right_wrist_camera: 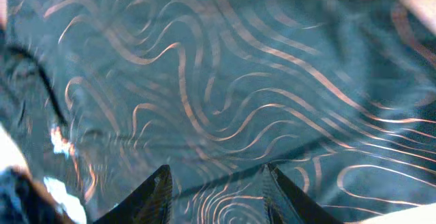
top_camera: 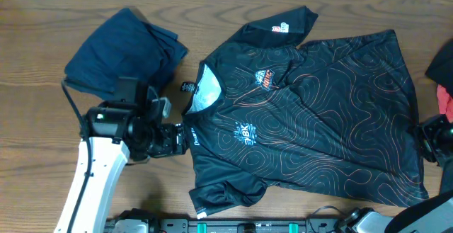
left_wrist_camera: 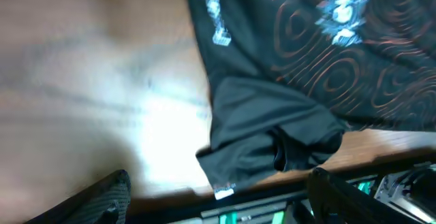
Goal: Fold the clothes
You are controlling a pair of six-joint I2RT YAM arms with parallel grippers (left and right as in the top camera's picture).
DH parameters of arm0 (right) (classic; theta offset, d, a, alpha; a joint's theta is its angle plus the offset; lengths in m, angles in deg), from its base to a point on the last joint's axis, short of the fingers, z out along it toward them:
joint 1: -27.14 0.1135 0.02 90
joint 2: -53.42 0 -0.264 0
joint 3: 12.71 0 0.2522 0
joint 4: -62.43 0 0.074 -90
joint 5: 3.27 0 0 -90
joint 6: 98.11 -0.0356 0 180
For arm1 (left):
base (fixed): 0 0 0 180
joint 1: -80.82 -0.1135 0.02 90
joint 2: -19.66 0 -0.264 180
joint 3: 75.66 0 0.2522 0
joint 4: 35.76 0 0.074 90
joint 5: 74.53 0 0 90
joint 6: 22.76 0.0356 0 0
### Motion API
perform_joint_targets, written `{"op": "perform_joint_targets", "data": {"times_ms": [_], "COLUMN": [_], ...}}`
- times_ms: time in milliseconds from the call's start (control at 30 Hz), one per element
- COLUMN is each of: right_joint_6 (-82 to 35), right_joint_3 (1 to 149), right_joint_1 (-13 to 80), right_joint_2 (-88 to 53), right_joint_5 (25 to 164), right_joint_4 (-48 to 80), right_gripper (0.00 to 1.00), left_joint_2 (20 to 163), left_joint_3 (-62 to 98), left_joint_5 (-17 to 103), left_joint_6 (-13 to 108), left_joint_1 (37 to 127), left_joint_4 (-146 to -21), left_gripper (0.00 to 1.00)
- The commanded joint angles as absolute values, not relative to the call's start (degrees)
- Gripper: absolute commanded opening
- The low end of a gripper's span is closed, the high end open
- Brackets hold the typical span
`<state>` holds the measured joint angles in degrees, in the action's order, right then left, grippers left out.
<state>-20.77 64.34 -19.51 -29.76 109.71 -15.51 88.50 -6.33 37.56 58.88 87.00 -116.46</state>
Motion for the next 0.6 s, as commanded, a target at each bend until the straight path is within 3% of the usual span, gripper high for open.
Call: {"op": "perform_joint_targets", "data": {"times_ms": [0, 167, 300, 400, 567], "right_joint_6": [-17.19, -17.19, -17.19, -17.19, -17.19], "right_joint_3": [65.06, 65.06, 65.06, 65.06, 65.06], "right_joint_1": [-16.67, -14.53, -14.46, -14.46, -14.46], "right_joint_2": [-28.97, -28.97, -28.97, -28.97, -28.97], "right_joint_5": [112.88, 112.86, 112.4, 112.22, 112.22], "right_joint_4": [-15.66, -15.4, -15.36, -15.36, -15.36], "right_gripper": [0.42, 0.42, 0.42, 0.42, 0.42], "left_joint_2": [88.26, 88.46, 88.46, 88.46, 88.48], "left_joint_3": [-11.05, -18.79, -25.76, -29.8, -33.85], "left_joint_5": [40.24, 44.29, 45.21, 48.33, 48.03], "left_joint_6": [52.72, 48.15, 45.92, 45.92, 45.42], "left_joint_1": [87.17, 87.17, 87.17, 87.35, 91.02], "left_joint_4": [-115.37, -114.64, -111.54, -106.38, -101.42], "left_gripper": [0.84, 0.82, 0.77, 0.66, 0.62]}}
